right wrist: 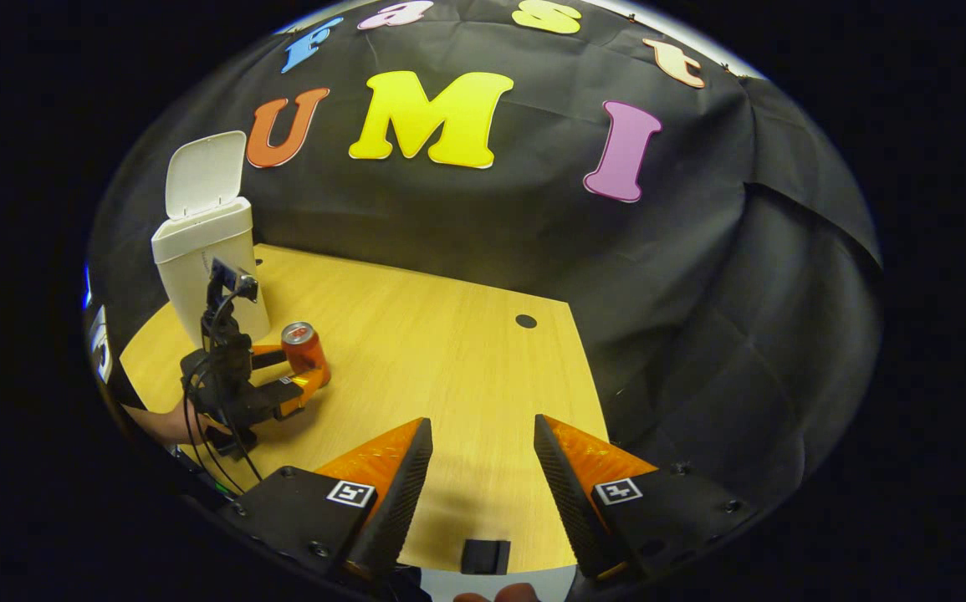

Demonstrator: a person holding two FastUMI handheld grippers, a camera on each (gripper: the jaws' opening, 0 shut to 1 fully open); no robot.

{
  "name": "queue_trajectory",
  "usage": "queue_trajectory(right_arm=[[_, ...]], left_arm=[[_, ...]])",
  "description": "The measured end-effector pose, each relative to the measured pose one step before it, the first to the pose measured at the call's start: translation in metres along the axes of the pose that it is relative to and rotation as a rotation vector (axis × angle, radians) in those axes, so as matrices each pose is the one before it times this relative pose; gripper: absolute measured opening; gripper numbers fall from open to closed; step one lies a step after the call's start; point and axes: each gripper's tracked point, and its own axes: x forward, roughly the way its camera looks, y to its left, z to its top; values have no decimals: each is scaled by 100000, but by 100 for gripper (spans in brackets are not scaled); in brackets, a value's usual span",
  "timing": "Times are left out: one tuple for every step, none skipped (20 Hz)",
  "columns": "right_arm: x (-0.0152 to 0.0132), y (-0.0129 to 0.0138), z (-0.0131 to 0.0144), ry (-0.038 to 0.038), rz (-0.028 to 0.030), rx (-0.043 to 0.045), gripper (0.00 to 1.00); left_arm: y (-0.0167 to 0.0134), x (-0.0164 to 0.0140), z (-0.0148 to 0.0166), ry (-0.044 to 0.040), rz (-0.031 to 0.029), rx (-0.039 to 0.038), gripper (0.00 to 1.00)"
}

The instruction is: Press the lid of the desktop garbage bin to open it, pick up the crumpled paper on the desktop and throw it into the bin, then pick up the pop can on the desktop and drop it into the bin, and finally close the garbage bin lid.

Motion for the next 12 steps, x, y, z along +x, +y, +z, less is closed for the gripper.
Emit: queue_trajectory(right_arm=[[133,130,144,-109,245,-127,80],[186,96,80,37,-119,-72,78],[101,80,59,117,-13,192,78],[41,96,-83,337,22,264,80],[-59,-34,51,108,-171,244,80],[32,67,66,-106,11,225,80],[-45,-5,100,-232,-168,43,80],[-60,-60,10,-255,-76,209,80],[55,-7,130,-318,-104,463,80],[103,32,179,-660,-114,782,80],[116,136,269,-528,293,995,80],[73,239,221,-605,188,1065,80]], left_arm=[[-113,97,-75,437,-584,188,100],[215,129,-4,263,849,311,99],[112,132,31,132,384,222,100],[-115,-140,-11,-21,10,-23,87],[-16,-51,-38,108,-264,-39,87],[-26,20,106,-54,-131,97,93],[-95,-225,353,-785,-252,247,86],[-142,-374,589,-1621,-472,383,86],[-189,-226,688,-1163,-404,678,92],[-158,-161,736,-309,-307,1025,85],[-263,-438,901,-706,-838,809,85],[-422,-441,1359,-1890,-1099,723,85]])
